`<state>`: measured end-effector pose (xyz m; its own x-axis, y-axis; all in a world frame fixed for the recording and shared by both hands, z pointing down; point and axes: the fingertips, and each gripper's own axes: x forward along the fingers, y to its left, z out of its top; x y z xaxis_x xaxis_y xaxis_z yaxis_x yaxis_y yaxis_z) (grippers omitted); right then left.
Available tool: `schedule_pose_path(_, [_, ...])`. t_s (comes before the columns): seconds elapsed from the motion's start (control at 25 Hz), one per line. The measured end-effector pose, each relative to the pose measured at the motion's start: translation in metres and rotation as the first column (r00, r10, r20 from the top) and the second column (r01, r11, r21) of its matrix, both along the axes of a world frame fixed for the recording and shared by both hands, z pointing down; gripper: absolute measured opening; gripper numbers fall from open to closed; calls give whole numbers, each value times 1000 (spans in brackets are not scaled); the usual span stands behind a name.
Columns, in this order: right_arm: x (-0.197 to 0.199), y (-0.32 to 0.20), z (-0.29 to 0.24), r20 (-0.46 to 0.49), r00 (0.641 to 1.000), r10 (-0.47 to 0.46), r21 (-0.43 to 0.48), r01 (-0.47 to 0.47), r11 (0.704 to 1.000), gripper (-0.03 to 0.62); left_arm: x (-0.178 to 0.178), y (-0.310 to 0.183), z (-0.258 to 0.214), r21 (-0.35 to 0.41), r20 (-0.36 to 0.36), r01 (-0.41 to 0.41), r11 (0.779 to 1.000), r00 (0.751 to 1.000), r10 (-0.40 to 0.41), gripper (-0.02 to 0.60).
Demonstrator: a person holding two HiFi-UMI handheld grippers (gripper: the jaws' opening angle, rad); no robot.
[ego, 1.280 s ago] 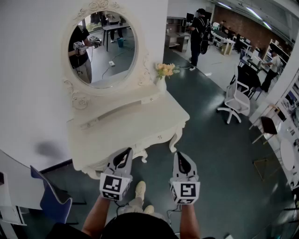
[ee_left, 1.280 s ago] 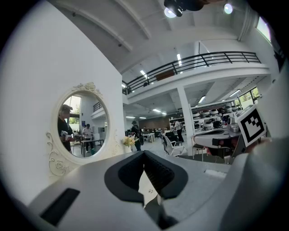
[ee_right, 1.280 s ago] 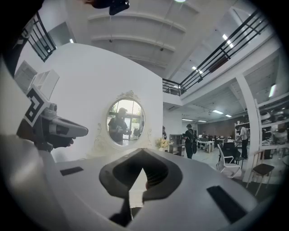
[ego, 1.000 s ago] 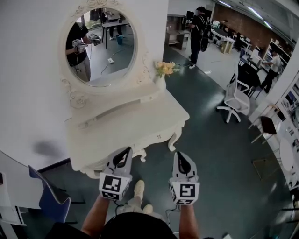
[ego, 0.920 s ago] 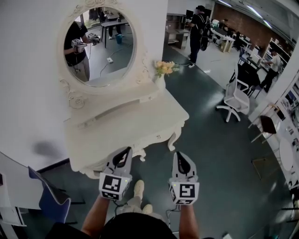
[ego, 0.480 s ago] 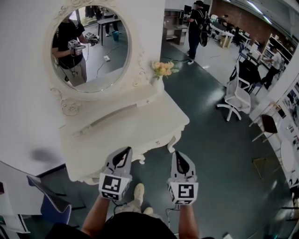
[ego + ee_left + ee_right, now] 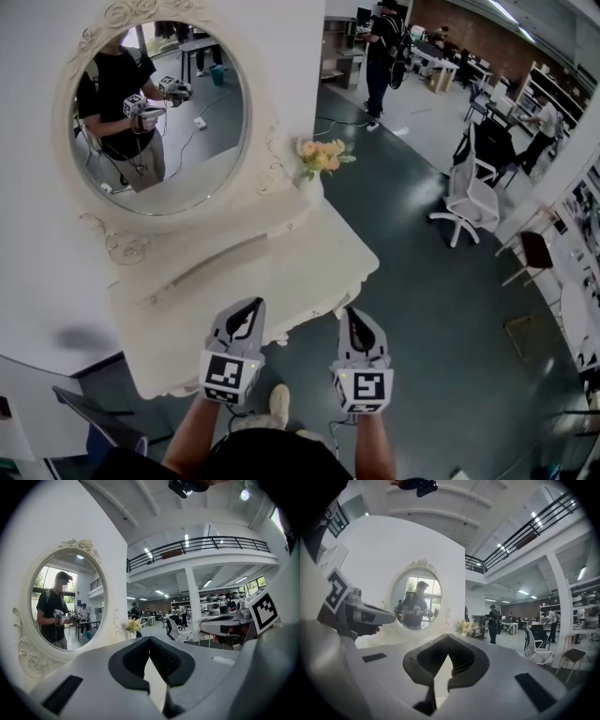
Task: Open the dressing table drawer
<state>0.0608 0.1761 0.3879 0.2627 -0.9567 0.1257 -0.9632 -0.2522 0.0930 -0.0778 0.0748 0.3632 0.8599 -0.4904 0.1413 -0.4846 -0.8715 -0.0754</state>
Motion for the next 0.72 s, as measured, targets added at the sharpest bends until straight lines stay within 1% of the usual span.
schedule_pose_path(0.4, [17,-61,2,-5,1000,19,1,-19,1000,-2,21,-61,5,-8,-6,-24,1000,1000,24,3])
schedule_pose_path(0.72, [29,-96,3,-3,1000,-7,9,7,1000,-2,34,-90,6,-9,-16,-10,1000,1000,10,3])
